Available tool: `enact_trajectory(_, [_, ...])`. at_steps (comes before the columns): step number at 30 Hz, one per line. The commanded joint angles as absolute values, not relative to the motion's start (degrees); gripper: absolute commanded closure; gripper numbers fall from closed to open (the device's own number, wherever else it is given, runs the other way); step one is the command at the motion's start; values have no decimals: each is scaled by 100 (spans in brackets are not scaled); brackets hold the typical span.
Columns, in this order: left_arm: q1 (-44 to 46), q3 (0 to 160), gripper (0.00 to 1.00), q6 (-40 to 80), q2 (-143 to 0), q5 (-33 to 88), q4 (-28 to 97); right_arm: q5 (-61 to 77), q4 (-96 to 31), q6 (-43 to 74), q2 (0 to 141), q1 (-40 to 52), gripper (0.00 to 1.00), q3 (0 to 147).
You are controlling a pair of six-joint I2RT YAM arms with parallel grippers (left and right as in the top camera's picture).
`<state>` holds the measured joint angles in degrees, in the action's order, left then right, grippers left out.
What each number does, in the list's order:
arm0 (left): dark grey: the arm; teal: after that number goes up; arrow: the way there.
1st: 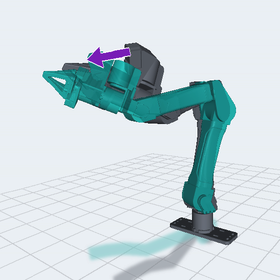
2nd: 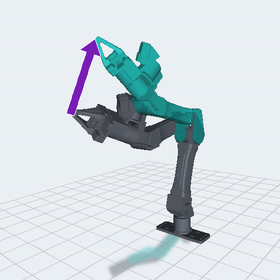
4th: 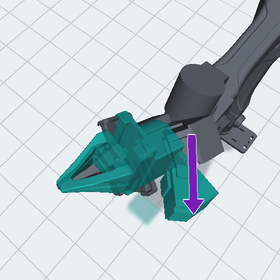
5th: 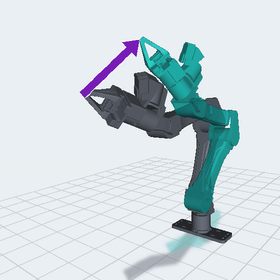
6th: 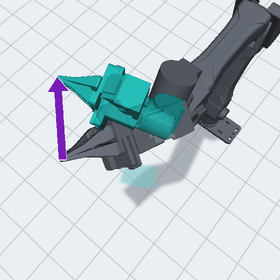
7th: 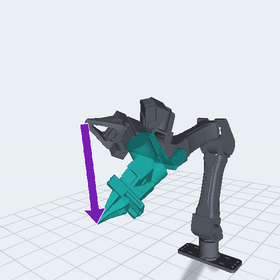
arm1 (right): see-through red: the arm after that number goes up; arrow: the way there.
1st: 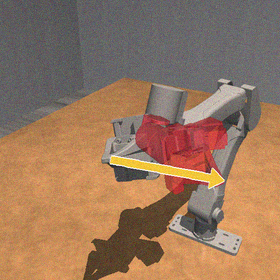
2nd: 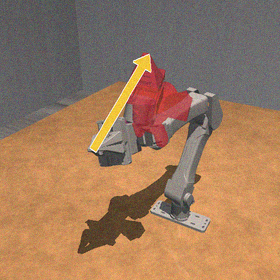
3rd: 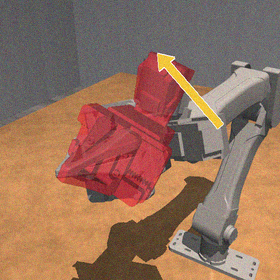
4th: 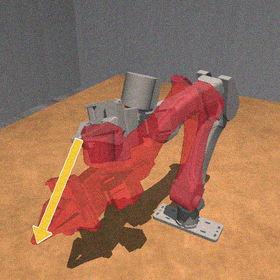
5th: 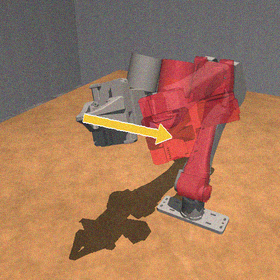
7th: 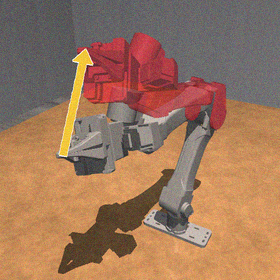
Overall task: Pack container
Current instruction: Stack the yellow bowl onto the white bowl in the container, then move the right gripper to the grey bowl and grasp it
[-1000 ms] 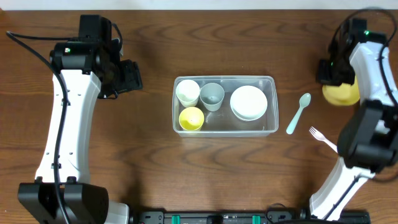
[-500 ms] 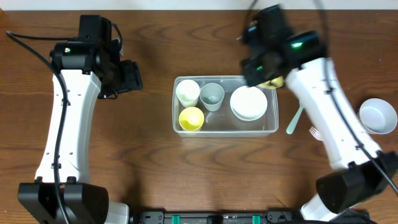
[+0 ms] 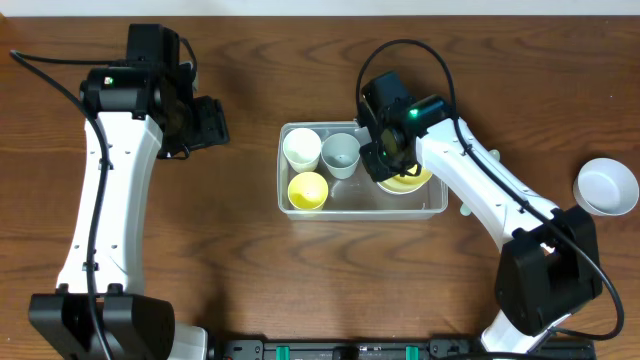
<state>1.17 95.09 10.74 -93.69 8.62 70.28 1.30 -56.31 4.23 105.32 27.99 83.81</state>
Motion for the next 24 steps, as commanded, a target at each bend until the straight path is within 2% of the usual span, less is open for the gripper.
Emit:
enact_trajectory(1, [104, 9502, 31, 1127, -9321, 814, 7046, 82, -5483, 349, 10490, 2829, 72, 8420])
enact_trajectory(7, [104, 9502, 31, 1125, -9321, 814, 7043, -370, -5789, 681, 10296, 2615, 70, 9063])
enact_trajectory(11, [104, 9502, 31, 1125, -9321, 814, 7043, -840, -6104, 1236, 9817, 2025, 69, 9627])
enact_trajectory(13, [104, 9502, 31, 1125, -9321, 814, 7043, -895, -6130, 1457, 9522, 1564, 68, 9708])
enact_trajectory(17, [104, 9502, 31, 1125, -9321, 814, 7043, -893, -6351, 1870, 9091, 224, 60, 9706])
enact_trajectory(20, [104, 9502, 31, 1125, -9321, 814, 7046, -891, -6646, 2115, 9107, -895, 60, 9682])
enact_trajectory(24, [104, 9502, 30, 1125, -9321, 814, 7043, -856, -6613, 2143, 9330, -2110, 53, 9450])
